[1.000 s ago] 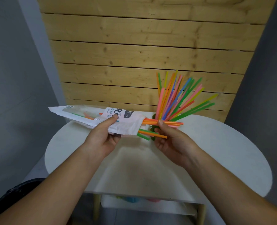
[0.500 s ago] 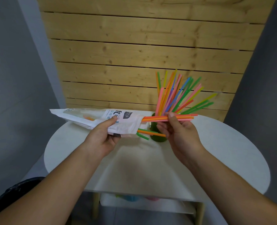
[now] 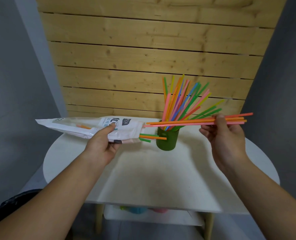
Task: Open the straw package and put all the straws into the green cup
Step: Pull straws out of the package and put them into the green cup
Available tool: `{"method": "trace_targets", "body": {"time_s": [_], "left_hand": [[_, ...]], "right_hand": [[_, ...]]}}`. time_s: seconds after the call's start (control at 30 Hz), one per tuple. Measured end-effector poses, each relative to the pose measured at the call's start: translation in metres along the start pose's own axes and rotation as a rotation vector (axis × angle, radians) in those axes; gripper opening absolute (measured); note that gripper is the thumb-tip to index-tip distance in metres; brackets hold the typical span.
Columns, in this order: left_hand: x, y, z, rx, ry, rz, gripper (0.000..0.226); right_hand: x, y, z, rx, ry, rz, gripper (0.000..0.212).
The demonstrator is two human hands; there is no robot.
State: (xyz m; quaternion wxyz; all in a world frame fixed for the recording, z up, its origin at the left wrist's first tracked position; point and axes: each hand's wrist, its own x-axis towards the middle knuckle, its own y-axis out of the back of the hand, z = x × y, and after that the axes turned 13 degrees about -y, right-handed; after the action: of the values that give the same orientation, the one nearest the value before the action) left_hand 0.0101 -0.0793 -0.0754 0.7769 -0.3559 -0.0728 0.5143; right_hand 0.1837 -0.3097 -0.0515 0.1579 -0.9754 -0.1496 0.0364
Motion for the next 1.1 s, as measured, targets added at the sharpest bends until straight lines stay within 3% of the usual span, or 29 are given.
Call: {"method": "trace_targets", "body": {"time_s": [0.23, 0.4, 0.6, 1.1], "left_hand": [[-0.001, -0.003, -0.005, 0.013, -0.01, -0.015, 0.019], [-0.001, -0.003, -0.005, 0.025, -0.001, -0.02, 0.011], [0.0, -0.001, -0.003, 0.032, -0.003, -0.039, 0.007], [0.002, 0.0, -0.003, 0.028, -0.009, -0.067, 0.014]], "right_hand": [[0.01, 0.007, -0.007, -0.173, 0.21, 0.136, 0.024], [0.011, 0.0, -0.016, -0.29, 0.338, 0.086, 0.022], [0.02, -0.009, -0.019, -0.403, 0.353, 0.105, 0.02], [0.033, -0.044, 0.015, -0.626, 0.244, -0.028, 0.013]]}}
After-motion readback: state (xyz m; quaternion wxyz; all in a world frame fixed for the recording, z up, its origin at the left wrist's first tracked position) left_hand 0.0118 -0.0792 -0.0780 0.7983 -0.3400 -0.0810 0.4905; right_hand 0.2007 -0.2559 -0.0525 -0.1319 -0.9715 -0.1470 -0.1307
